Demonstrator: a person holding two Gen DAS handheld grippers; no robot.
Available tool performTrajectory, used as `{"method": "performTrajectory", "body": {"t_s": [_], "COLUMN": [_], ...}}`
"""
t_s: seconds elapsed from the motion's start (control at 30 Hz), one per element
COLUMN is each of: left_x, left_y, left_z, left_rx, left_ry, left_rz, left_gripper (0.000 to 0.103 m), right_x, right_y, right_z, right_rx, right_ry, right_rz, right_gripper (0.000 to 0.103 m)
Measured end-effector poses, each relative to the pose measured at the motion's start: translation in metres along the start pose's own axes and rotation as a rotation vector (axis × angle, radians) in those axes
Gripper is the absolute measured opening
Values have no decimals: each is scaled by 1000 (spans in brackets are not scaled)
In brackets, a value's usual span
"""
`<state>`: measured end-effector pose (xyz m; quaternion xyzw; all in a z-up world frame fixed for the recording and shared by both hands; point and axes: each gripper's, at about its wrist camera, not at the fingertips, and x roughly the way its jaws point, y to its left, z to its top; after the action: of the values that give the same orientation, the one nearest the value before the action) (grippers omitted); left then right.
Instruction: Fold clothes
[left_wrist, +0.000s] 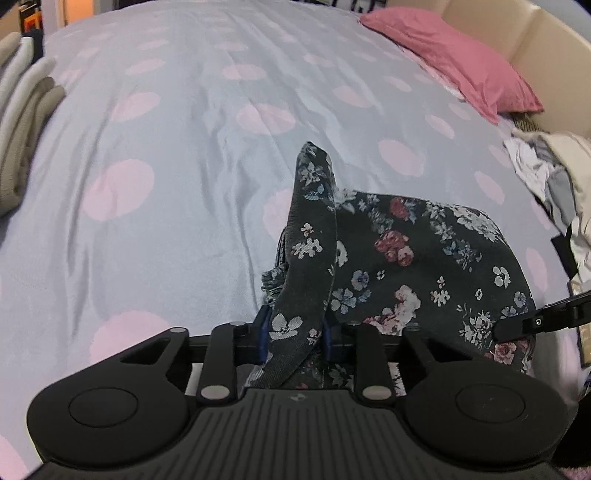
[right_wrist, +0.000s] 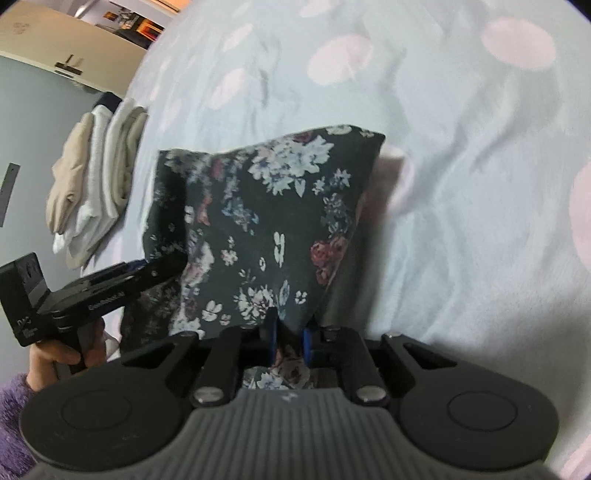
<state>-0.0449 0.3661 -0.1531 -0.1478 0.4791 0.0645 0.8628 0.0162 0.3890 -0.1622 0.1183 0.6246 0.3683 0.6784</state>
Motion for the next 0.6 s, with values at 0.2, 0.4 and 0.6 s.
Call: {"method": "performTrajectory", "body": {"t_s": [0.2, 0.4, 0.6], "left_x": [-40, -87, -142], "left_y": [12, 32, 72], "left_z": [-6, -10, -12], "left_rx": [-65, -141, -241], "left_ry": [-80, -173, -255], "left_rz": [2, 24, 13], "left_gripper": [20, 20, 20], "right_x": [-14, -23, -23], "right_y": [23, 55, 104], "right_z": [2, 11, 24], "right_rx": [-45, -103, -212], "right_ry": [-50, -92, -97], "right_rz": [34, 92, 201], "right_gripper": [13, 13, 13]}}
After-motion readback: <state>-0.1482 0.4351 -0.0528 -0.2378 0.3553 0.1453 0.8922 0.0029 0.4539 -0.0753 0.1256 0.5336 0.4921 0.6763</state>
